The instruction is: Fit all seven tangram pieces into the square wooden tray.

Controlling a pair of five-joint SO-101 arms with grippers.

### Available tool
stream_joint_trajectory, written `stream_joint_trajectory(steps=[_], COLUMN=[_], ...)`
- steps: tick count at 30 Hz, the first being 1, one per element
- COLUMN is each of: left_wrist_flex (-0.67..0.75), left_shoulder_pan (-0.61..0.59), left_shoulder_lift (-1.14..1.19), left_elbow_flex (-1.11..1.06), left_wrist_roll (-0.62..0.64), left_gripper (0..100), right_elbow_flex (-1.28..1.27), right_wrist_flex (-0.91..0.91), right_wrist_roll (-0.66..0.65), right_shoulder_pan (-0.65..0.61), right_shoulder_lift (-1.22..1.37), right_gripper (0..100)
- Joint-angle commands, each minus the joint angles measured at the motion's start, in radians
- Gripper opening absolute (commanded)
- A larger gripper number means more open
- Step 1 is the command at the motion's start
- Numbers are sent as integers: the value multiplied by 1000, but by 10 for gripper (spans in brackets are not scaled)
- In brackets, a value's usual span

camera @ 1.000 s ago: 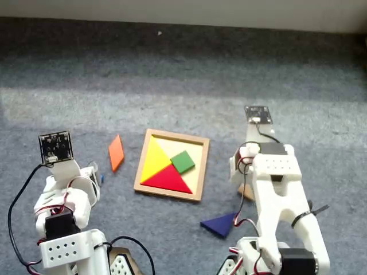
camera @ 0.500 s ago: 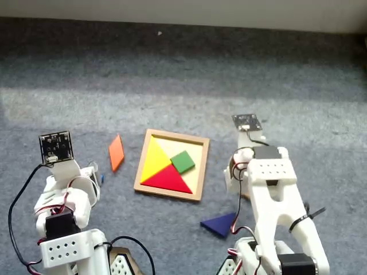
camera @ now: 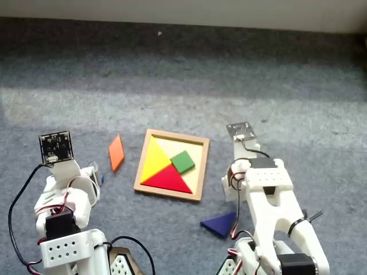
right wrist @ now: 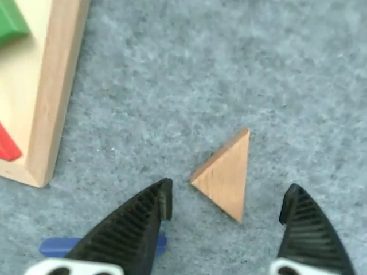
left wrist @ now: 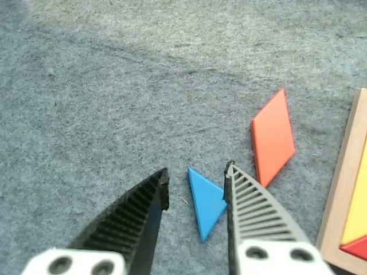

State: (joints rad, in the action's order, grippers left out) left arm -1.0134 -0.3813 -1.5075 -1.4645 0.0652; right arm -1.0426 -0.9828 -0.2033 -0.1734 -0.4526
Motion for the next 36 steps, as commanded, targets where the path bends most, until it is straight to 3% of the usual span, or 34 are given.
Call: stream_joint_trajectory(steps=[1, 7, 16, 36], left_wrist_flex=[23, 23, 23, 23], left_shoulder_pan=[-7, -7, -10, -5], left_shoulder_lift=[-7, -7, -7, -7], left_elbow_flex=[2, 2, 2, 2], left_wrist_roll=[-9, -9, -9, -9], left_gripper=[175, 175, 175, 175], right_elbow_flex=[-1, -1, 101, 140], right_wrist_flex=[30, 30, 30, 24], right_wrist_roll=[-12, -11, -14, -14], right_shoulder_pan=[-10, -10, -7, 27], right_shoulder_lift=[-31, -13, 263, 257], right_gripper=[230, 204, 198, 66])
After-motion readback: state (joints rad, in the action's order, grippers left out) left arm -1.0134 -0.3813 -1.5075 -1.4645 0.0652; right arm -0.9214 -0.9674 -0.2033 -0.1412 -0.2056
